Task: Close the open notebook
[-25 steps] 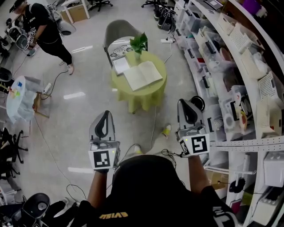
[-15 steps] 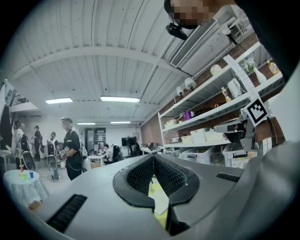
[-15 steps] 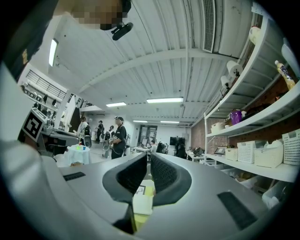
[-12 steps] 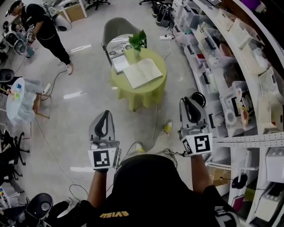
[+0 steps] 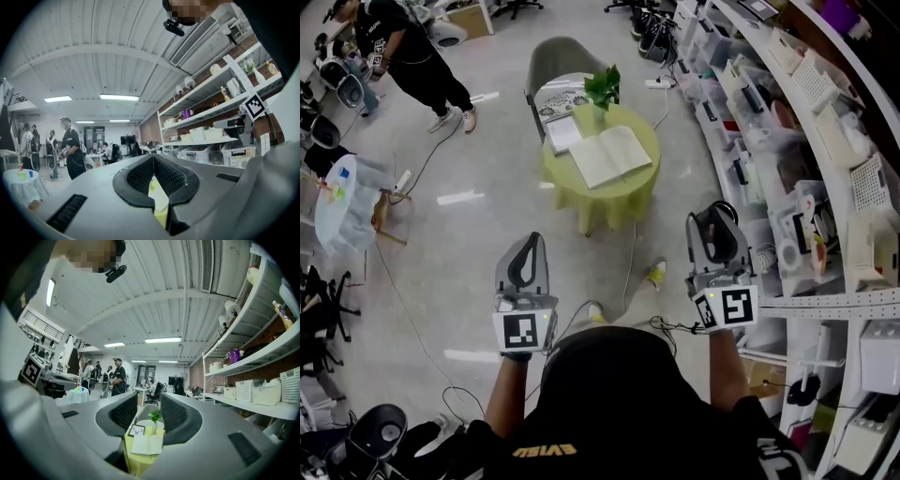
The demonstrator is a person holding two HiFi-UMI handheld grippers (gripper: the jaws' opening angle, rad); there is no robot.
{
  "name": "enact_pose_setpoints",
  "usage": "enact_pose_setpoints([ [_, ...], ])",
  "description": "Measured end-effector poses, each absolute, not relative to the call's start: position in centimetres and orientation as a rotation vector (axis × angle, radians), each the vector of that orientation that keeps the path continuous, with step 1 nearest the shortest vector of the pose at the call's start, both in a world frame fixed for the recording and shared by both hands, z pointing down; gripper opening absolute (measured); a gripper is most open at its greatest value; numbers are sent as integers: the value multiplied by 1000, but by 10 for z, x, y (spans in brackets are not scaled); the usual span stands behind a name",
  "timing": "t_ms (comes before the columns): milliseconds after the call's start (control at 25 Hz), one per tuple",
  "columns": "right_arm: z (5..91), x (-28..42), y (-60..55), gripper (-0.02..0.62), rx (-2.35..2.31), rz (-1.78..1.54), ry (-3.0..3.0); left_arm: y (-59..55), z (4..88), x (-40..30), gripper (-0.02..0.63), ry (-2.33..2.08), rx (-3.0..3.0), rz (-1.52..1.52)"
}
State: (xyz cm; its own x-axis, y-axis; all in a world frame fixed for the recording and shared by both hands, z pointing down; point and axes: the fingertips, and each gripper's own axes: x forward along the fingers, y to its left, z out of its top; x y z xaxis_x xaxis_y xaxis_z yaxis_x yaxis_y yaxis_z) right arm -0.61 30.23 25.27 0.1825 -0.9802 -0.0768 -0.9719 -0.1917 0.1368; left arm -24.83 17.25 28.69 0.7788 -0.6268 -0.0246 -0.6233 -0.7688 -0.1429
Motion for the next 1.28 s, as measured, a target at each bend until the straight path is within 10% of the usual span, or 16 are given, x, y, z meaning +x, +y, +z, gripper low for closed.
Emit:
enact_pose_setpoints([
  [560,253,-10,282,414,2394,-160,-1976,154,296,-264,18,1029,-2841,-65],
  [1280,285,64,245,420,2353,17,-1951,124,295,-174,18,1021,-2948,-105],
])
